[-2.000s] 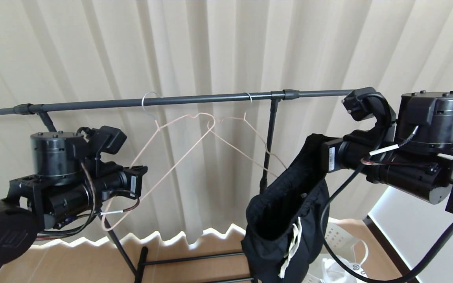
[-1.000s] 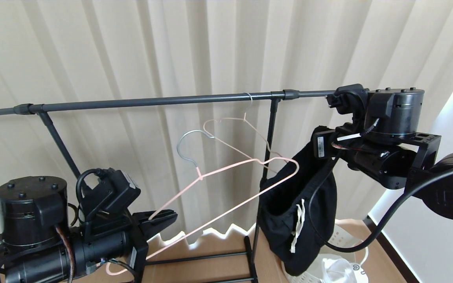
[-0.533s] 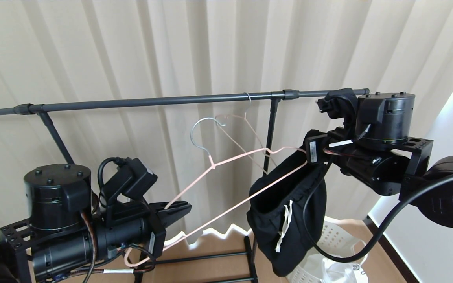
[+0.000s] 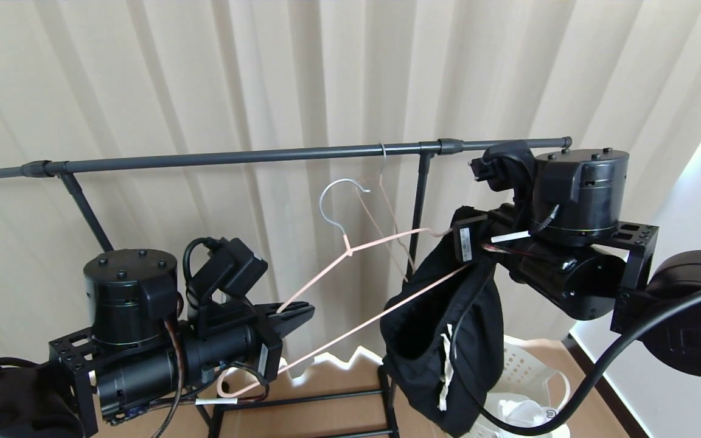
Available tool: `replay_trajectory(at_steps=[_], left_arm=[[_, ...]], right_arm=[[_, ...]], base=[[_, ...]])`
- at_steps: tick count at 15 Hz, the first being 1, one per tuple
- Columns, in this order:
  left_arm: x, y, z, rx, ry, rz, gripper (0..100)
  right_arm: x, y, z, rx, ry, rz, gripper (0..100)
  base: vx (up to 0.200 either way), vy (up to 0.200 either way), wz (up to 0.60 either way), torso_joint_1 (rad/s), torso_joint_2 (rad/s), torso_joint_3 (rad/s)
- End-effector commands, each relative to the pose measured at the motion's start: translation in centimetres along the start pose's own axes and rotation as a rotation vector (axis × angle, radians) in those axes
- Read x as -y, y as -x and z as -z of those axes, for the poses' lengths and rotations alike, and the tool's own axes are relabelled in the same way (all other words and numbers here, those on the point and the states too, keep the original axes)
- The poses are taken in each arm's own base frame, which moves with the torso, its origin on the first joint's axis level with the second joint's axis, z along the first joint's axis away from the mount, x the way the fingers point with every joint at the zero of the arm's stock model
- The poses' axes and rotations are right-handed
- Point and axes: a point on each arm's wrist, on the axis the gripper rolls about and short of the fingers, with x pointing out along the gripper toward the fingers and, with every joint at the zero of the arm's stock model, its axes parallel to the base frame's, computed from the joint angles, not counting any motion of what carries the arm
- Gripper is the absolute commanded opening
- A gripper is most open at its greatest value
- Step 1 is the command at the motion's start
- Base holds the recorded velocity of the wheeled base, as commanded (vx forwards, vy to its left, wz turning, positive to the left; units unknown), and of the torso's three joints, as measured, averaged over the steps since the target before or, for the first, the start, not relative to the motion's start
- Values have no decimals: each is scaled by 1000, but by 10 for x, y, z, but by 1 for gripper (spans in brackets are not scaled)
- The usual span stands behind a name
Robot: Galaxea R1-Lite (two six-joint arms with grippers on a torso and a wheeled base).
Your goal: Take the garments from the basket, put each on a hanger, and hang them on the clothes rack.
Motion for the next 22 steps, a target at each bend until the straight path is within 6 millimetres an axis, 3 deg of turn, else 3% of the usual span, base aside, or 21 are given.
replay_trajectory(at_steps=[1, 12, 18, 22], left_arm=[[0, -6, 5, -14, 2, -5, 0], [11, -16, 9, -32, -11, -2, 0], [13, -24, 5, -2, -23, -33, 0], [13, -24, 4, 14, -26, -36, 0]], right_arm=[[-5, 4, -1, 8, 0, -15, 0], [-52, 46, -12, 57, -83, -202, 0], [-67, 61, -16, 68, -127, -269, 0], [-68, 61, -19, 75, -162, -272, 0]], base=[[0, 0, 0, 0, 0, 0], [0, 0, 0, 0, 0, 0], [0, 0, 0, 0, 0, 0], [0, 0, 0, 0, 0, 0]])
